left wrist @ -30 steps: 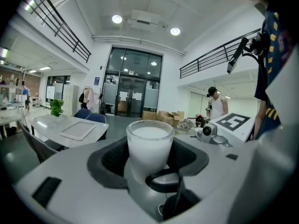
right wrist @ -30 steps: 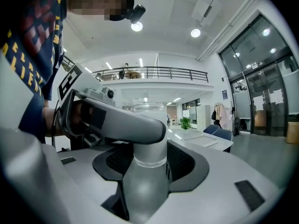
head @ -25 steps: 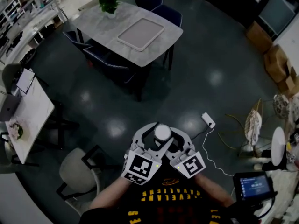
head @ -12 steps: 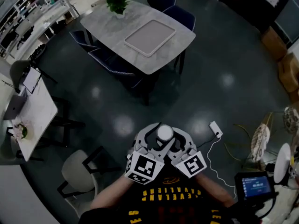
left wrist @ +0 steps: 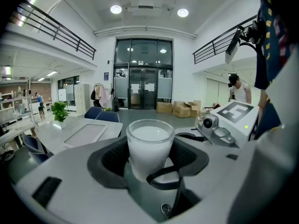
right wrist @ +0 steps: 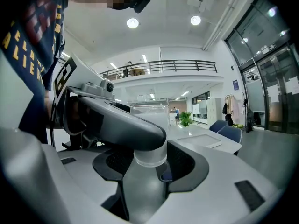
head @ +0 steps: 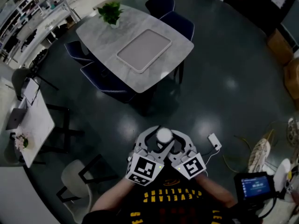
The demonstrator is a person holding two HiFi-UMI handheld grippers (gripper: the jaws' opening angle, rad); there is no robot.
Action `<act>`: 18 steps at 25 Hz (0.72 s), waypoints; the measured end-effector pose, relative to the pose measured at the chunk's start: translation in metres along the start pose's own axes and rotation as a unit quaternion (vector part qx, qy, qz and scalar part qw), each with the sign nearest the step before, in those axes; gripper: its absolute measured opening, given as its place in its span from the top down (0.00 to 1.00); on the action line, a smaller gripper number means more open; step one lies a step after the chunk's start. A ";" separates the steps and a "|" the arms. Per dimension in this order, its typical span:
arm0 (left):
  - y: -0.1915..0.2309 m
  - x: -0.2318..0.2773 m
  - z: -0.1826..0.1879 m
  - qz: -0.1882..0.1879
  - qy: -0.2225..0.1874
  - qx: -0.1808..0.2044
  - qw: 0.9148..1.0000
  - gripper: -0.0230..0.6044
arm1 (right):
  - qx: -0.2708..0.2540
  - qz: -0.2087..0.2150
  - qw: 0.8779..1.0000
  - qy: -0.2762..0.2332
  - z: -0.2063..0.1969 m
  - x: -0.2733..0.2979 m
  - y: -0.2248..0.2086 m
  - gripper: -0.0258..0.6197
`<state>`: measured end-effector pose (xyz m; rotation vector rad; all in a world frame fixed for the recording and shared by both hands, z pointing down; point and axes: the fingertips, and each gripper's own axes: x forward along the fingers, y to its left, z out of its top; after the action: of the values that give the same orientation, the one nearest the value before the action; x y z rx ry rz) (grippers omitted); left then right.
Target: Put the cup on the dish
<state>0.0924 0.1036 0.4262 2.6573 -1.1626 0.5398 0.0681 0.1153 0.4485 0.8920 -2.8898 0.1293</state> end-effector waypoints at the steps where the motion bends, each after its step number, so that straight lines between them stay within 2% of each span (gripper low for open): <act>1: 0.001 0.002 0.000 0.002 -0.001 0.001 1.000 0.55 | -0.005 0.002 1.000 0.002 -0.001 0.000 -0.003 0.60; 4: 0.005 0.011 0.006 0.012 -0.002 0.002 1.000 0.55 | -0.020 0.008 1.000 0.008 0.001 0.002 -0.013 0.60; 9: 0.008 0.067 0.036 0.034 0.006 -0.002 0.999 0.55 | -0.017 0.026 0.999 0.006 0.009 -0.005 -0.076 0.60; 18: 0.021 0.085 0.043 0.051 0.014 -0.003 0.999 0.55 | -0.014 0.041 0.999 0.005 0.009 0.005 -0.096 0.60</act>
<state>0.1407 0.0190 0.4219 2.5873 -1.2965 0.5868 0.1177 0.0323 0.4450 0.7671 -2.9116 0.0984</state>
